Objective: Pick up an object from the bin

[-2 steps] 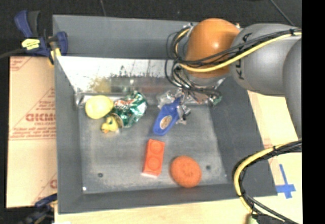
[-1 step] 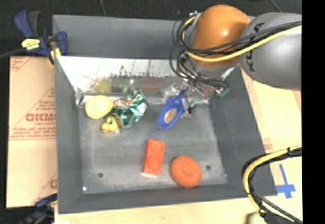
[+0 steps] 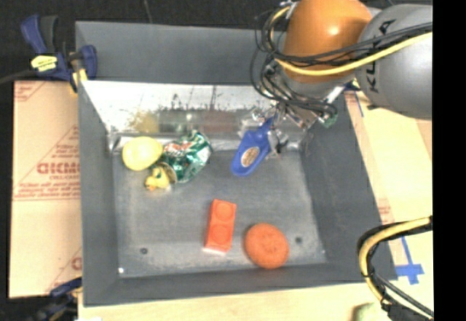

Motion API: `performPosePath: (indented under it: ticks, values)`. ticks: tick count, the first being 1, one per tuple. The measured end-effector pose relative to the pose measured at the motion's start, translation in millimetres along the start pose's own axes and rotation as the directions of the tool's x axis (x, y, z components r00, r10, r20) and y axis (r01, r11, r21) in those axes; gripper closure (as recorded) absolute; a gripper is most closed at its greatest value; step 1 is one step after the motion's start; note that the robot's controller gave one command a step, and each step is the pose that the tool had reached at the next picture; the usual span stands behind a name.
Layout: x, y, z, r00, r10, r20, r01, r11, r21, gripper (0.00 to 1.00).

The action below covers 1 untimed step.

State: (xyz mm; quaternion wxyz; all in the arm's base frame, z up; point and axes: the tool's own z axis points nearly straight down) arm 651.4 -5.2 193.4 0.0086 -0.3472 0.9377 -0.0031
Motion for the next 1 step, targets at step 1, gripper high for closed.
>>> performPosePath:
  ticks: [1]
  values:
    - [-1.3, -1.4, -30.4, 1.000, 0.003, 0.005, -0.003, 1.000, 0.004, 1.00]
